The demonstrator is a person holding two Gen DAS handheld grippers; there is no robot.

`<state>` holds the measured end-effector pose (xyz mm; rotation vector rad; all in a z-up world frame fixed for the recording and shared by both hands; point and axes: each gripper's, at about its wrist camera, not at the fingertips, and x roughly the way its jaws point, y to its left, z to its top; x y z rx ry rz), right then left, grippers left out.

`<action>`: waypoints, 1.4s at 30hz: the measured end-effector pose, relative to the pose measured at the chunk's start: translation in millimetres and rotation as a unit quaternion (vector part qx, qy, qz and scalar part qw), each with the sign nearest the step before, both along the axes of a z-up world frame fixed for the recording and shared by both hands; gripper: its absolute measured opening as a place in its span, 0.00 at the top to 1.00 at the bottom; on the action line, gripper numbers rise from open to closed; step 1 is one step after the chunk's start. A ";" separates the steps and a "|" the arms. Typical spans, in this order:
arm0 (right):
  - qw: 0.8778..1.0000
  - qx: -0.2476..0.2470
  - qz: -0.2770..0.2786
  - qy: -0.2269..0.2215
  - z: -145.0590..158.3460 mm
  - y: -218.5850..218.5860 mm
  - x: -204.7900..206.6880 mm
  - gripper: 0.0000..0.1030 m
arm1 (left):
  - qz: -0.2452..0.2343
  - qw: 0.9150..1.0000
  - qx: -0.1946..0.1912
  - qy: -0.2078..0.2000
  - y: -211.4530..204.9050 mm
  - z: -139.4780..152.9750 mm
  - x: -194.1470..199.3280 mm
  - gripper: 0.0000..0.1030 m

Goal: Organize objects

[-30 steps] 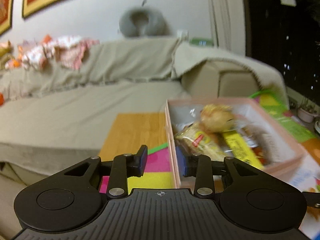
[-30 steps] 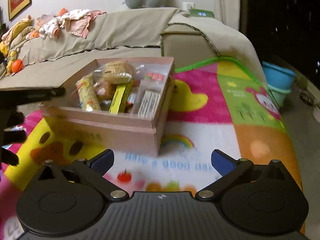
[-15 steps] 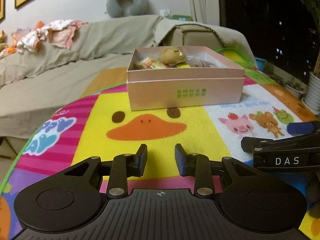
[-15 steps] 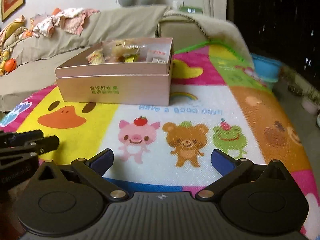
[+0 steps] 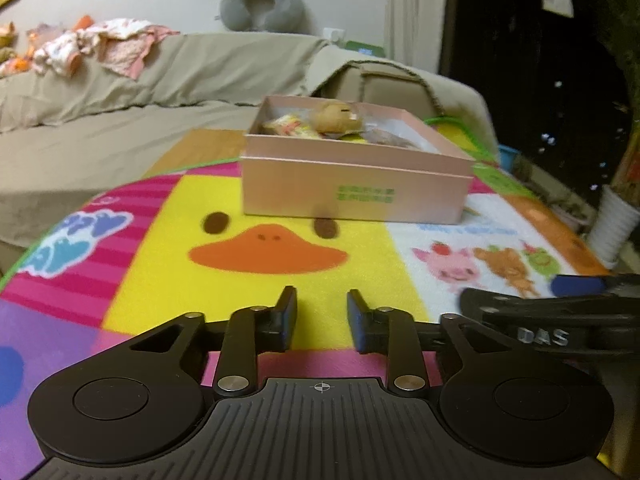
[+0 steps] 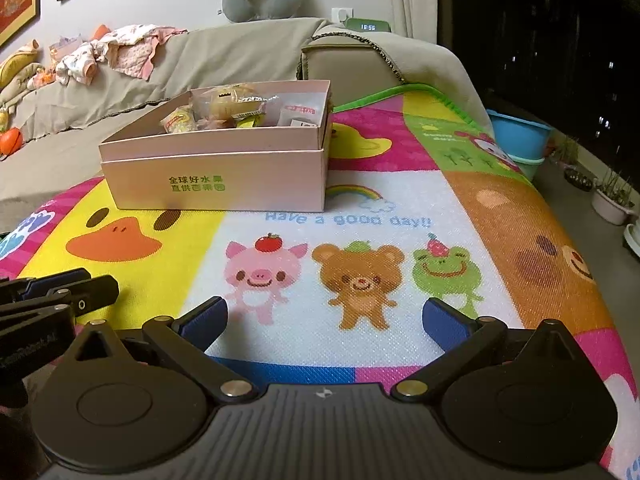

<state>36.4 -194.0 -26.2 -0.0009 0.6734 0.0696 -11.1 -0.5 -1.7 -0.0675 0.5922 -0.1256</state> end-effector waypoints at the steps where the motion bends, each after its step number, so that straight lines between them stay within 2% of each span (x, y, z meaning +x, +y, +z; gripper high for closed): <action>1: 1.000 0.001 0.000 0.000 0.0 -0.4 0.2 0.00 | -0.009 1.000 0.005 0.000 -3.6 0.1 -1.0 0.65; 3: 1.000 0.000 0.000 0.000 0.1 -0.1 0.4 0.00 | -0.012 1.000 0.028 0.001 -11.7 0.2 0.0 0.64; 4: 1.000 -0.003 0.000 0.000 0.0 0.4 0.7 0.00 | -0.009 0.999 0.034 0.002 -13.2 0.0 1.5 0.60; 5: 1.000 -0.004 0.000 0.000 0.1 0.3 1.3 0.00 | -0.003 0.999 0.034 0.003 -12.9 -0.3 3.1 0.61; 6: 1.000 -0.003 0.000 0.001 0.1 -0.2 1.3 0.00 | 0.004 1.000 0.030 0.004 -11.8 -0.6 3.8 0.64; 7: 1.000 -0.003 0.000 0.000 0.1 -0.3 0.9 0.00 | 0.012 0.999 0.030 0.003 -11.0 -0.5 3.7 0.72; 8: 1.000 -0.003 0.000 0.000 0.0 -0.1 0.6 0.00 | 0.025 0.999 0.035 0.003 -10.7 -0.2 3.3 0.73; 11: 1.000 0.000 0.000 0.000 0.1 -0.9 0.1 0.00 | 0.031 0.998 0.050 0.003 -9.9 0.1 4.4 0.73; 14: 1.000 -0.001 -0.001 0.001 0.1 -0.2 0.3 0.00 | 0.034 0.997 0.066 0.002 -10.7 -0.2 6.6 0.67; 15: 1.000 -0.002 -0.001 0.001 0.2 0.0 0.3 0.00 | 0.037 0.997 0.065 0.003 -8.5 -0.1 8.1 0.63; 18: 1.000 -0.001 -0.001 0.001 0.3 -0.3 0.4 0.00 | 0.038 0.999 0.030 0.006 6.6 -0.6 11.3 0.64; 19: 1.000 -0.001 -0.001 0.001 0.3 -0.2 0.4 0.00 | 0.041 0.999 0.029 0.006 8.1 -0.7 10.8 0.68; 23: 1.000 -0.002 -0.001 0.000 0.5 -0.4 0.6 0.00 | 0.042 0.997 0.058 0.003 -1.2 -0.2 10.3 0.69; 26: 1.000 -0.004 -0.001 0.001 0.8 0.2 0.5 0.00 | 0.037 0.999 0.038 0.004 4.5 -0.2 10.6 0.70; 28: 1.000 -0.008 0.000 0.003 1.3 1.5 1.7 0.00 | 0.025 0.999 0.025 0.004 6.1 -0.3 10.0 0.58; 30: 1.000 -0.010 0.000 0.004 1.7 3.6 2.7 0.00 | 0.015 0.999 0.028 0.004 2.7 -0.3 9.4 0.55; 42: 1.000 -0.002 0.001 0.002 1.4 2.4 0.9 0.00 | 0.018 0.999 0.038 0.006 -1.6 -1.3 9.1 0.53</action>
